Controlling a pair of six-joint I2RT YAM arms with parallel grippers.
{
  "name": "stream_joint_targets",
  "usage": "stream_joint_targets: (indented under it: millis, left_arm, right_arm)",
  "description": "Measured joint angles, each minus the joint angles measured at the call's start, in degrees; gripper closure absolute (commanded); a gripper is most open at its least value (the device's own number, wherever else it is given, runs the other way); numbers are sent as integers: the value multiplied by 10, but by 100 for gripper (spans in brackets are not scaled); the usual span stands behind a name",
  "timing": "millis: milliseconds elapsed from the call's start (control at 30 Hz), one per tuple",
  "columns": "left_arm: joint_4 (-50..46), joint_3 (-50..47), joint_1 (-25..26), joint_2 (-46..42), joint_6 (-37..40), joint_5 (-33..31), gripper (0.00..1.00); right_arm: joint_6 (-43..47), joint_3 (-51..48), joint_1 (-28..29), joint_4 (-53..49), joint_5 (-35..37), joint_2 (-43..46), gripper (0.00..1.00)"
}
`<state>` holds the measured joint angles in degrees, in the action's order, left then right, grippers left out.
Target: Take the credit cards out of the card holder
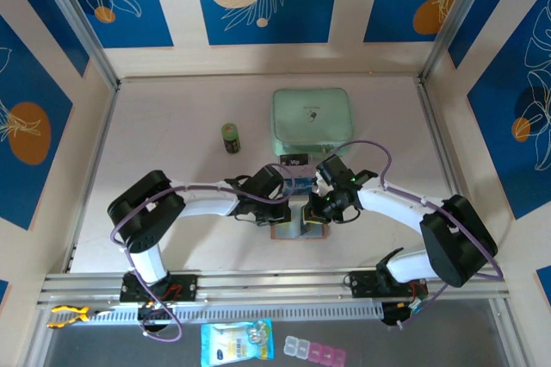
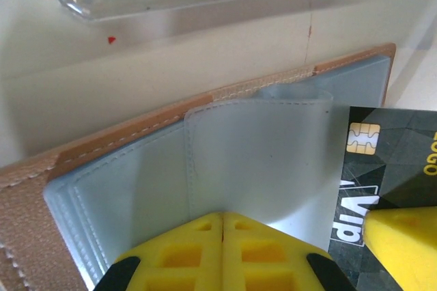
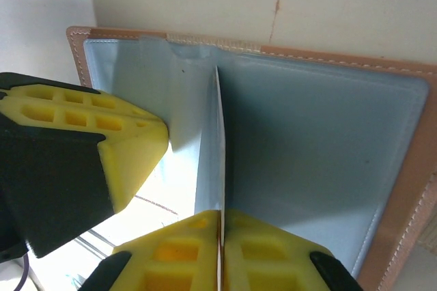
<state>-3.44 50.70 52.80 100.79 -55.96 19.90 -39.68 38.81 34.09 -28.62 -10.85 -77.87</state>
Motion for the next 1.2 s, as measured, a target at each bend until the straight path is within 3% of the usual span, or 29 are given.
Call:
stream_joint_targets:
  millis: [400, 567, 767, 1000, 1200]
  left_arm:
    - [-39, -19, 0, -53, 10, -43, 99]
    - [-53, -35, -2, -70, 10, -54, 99]
    - [-59, -57, -7, -101, 10, -64, 98]
    - [-63, -82, -26, -144, 11, -76, 98]
    - [-67, -99, -40, -164, 19, -82, 97]
  right_arm:
    - [20, 67, -7, -74, 30, 34, 91]
    - [88, 119, -17, -117, 42, 40, 91]
    - [242, 192, -16, -156, 81, 16, 92]
    - [503, 251, -4, -186, 139, -16, 100]
    - [706, 295, 5, -205, 183, -49, 100]
